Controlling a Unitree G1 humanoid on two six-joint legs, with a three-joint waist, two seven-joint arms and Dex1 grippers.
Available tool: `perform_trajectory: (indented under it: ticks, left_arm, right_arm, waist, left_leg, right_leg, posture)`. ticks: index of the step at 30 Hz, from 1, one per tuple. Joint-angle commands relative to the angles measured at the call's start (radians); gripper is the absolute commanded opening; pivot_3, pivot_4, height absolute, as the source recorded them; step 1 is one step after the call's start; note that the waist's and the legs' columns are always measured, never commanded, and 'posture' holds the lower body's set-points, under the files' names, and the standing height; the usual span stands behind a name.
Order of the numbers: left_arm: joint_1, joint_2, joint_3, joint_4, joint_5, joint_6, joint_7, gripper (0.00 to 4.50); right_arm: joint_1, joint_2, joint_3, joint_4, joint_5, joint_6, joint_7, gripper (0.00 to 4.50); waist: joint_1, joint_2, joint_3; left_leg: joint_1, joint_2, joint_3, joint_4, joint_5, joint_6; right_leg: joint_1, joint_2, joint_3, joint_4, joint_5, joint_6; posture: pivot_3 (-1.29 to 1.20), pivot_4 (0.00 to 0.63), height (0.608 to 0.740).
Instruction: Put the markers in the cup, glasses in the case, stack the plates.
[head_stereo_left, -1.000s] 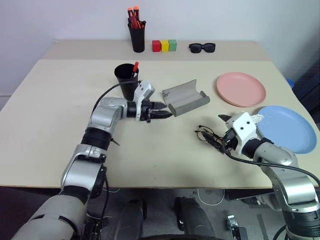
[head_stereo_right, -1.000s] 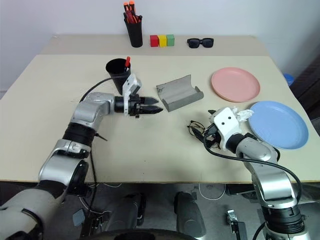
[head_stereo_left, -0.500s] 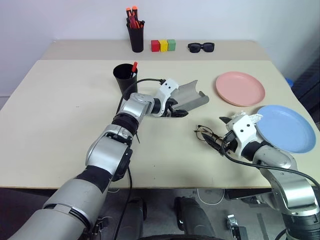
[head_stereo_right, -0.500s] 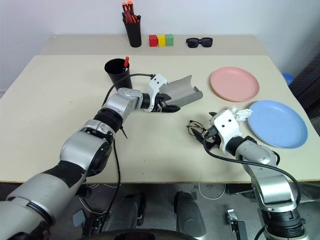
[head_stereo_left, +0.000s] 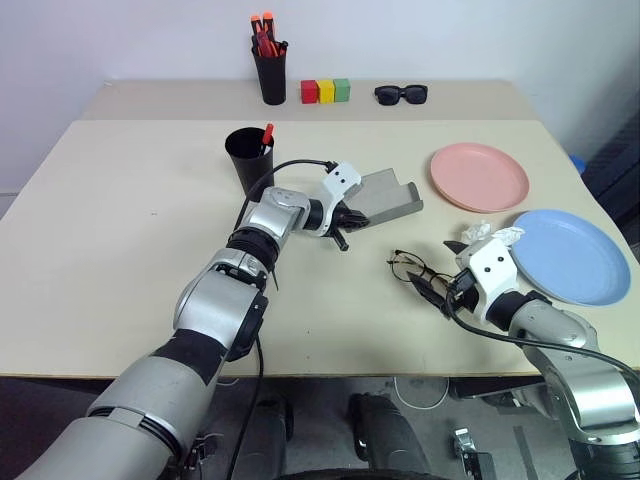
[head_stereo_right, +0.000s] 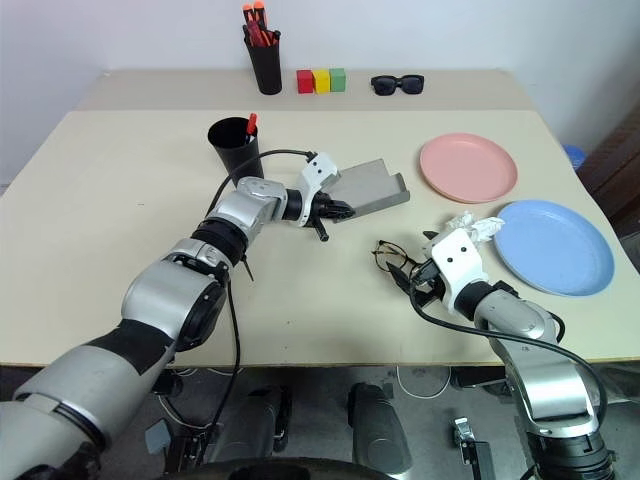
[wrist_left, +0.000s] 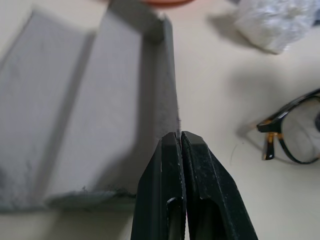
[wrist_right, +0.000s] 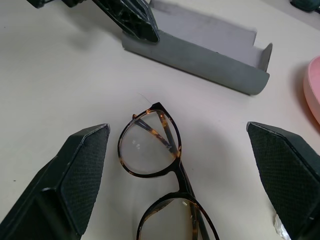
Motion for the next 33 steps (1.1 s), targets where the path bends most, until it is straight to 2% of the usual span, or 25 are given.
perform_trajectory:
  ticks: [1, 4, 8, 14, 20, 23, 26, 30, 33]
  left_arm:
    - [0.046, 0.066, -0.007, -0.126, -0.012, -0.074, -0.143, 0.05]
    - [0.116, 0.136, -0.021, -0.253, -0.035, -0.063, -0.287, 0.05]
    - [0.193, 0.219, -0.026, -0.393, -0.062, 0.031, -0.389, 0.05]
    - [0.272, 0.303, -0.036, -0.561, -0.107, 0.181, -0.473, 0.05]
    - [0.32, 0.33, -0.058, -0.67, -0.117, 0.277, -0.471, 0.05]
    - [0.338, 0.339, -0.058, -0.706, -0.123, 0.301, -0.456, 0.87]
    - [0.362, 0.35, -0.048, -0.743, -0.127, 0.272, -0.437, 2.33]
    - [0.39, 0.365, -0.008, -0.763, -0.143, 0.207, -0.379, 2.33]
    - [0.449, 0.381, 0.032, -0.848, -0.163, 0.165, -0.318, 2.33]
  right_arm:
    - [-0.008, -0.008, -0.033, -0.044, 0.008, -0.011, 0.001, 4.5]
    - [-0.007, -0.011, -0.034, -0.043, 0.01, -0.011, 0.005, 4.5]
    - [-0.019, -0.013, -0.026, -0.033, 0.009, -0.013, 0.012, 4.5]
    - [-0.056, -0.014, -0.01, -0.007, 0.005, -0.018, 0.027, 4.5]
    - [-0.073, -0.014, -0.001, 0.004, 0.006, -0.016, 0.042, 4.5]
    - [-0.085, -0.019, 0.0, 0.004, 0.012, 0.003, 0.051, 4.5]
    - [-0.101, -0.028, -0.007, -0.006, 0.021, 0.036, 0.059, 4.5]
    - [-0.112, -0.072, -0.008, -0.043, 0.014, 0.136, 0.061, 4.5]
    - [-0.119, -0.122, 0.005, -0.073, 0.005, 0.206, 0.065, 4.5]
  waist:
    - [-0.002, 0.0, 0.0]
    - [-0.001, 0.0, 0.0]
    - [0.003, 0.0, 0.0]
    - [0.003, 0.0, 0.0]
    - [0.003, 0.0, 0.0]
    - [0.002, 0.0, 0.0]
    - [0.001, 0.0, 0.0]
    - [0.002, 0.0, 0.0]
    - [0.001, 0.001, 0.0]
  left_leg:
    - [0.0, 0.0, 0.0, 0.0, 0.0, 0.0]
    - [0.0, 0.0, 0.0, 0.0, 0.0, 0.0]
    - [0.0, 0.0, 0.0, 0.0, 0.0, 0.0]
    - [0.0, 0.0, 0.0, 0.0, 0.0, 0.0]
    - [0.0, 0.001, 0.0, 0.001, 0.0, 0.0]
    - [0.0, 0.001, 0.0, 0.001, 0.0, 0.0]
    - [0.0, 0.001, 0.0, 0.0, 0.0, 0.0]
    - [0.0, 0.001, 0.0, 0.0, 0.0, 0.0]
    - [0.0, 0.001, 0.0, 0.0, 0.0, 0.0]
  right_leg:
    - [0.0, 0.0, 0.0, 0.0, 0.0, 0.0]
    - [0.0, 0.0, 0.0, 0.0, 0.0, 0.0]
    - [0.0, 0.0, 0.0, 0.0, 0.0, 0.0]
    - [0.0, 0.0, 0.0, 0.0, 0.0, 0.0]
    - [0.0, 0.0, 0.0, 0.0, 0.0, 0.0]
    - [0.0, 0.0, 0.0, 0.0, 0.0, 0.0]
    - [0.0, 0.0, 0.0, 0.0, 0.0, -0.001]
    - [0.0, 0.0, 0.0, 0.001, 0.0, -0.001]
    - [0.0, 0.0, 0.0, 0.001, 0.0, -0.001]
  posture:
    - [0.0, 0.15, 0.74]
    - [0.0, 0.15, 0.74]
    - [0.0, 0.15, 0.74]
    - [0.0, 0.15, 0.74]
    - [0.0, 0.15, 0.74]
    - [0.0, 0.15, 0.74]
    - [0.0, 0.15, 0.74]
    - [0.0, 0.15, 0.74]
    - [0.0, 0.15, 0.74]
